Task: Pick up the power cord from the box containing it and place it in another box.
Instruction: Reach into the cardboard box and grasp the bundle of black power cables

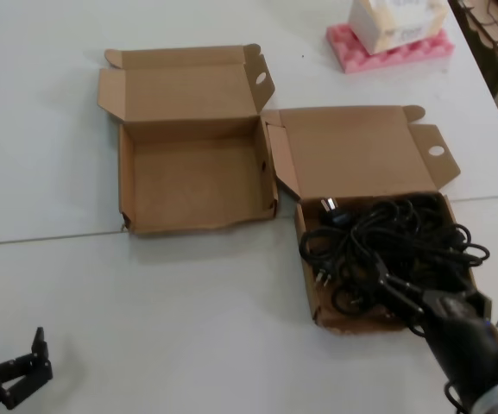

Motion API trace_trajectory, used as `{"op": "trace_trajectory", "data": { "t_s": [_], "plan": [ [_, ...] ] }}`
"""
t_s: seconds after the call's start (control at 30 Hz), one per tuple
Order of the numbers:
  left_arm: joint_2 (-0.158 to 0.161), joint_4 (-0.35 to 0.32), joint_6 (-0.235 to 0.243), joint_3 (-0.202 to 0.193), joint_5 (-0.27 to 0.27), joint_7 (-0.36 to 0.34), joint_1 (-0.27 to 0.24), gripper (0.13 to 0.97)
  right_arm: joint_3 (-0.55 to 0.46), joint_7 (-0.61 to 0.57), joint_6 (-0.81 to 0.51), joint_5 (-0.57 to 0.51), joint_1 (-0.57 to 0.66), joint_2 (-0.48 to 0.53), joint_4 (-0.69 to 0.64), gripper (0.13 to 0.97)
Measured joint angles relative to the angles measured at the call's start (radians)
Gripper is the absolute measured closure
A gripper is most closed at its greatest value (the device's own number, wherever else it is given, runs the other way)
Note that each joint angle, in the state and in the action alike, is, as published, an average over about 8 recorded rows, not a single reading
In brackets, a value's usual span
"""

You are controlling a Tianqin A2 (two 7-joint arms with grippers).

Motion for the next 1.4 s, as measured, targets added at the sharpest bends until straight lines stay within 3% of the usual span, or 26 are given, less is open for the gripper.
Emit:
{"op": "trace_trajectory", "data": {
  "t_s": [0.33,0.7,0.97,1.07,1.33,1.4],
  "plan": [
    [0.000,0.000,0.000,0.000,0.000,0.000,0.000,0.172,-0.011,0.000,-0.018,-0.136,-0.001,0.143,0.105,0.129],
    [0.000,0.000,0.000,0.000,0.000,0.000,0.000,0.301,-0.096,0.000,-0.126,-0.226,0.156,0.304,-0.006,0.129],
    [0.000,0.000,0.000,0.000,0.000,0.000,0.000,0.452,-0.289,0.000,-0.105,-0.303,0.252,0.412,-0.061,0.131],
    [0.000,0.000,0.000,0.000,0.000,0.000,0.000,0.452,-0.397,0.000,-0.047,-0.368,0.304,0.447,-0.091,0.133],
    [0.000,0.000,0.000,0.000,0.000,0.000,0.000,0.665,-0.681,0.000,0.128,-0.570,0.466,0.500,-0.195,0.150],
    [0.000,0.000,0.000,0.000,0.000,0.000,0.000,0.684,-0.726,0.000,0.154,-0.597,0.496,0.504,-0.220,0.165]
  ]
}}
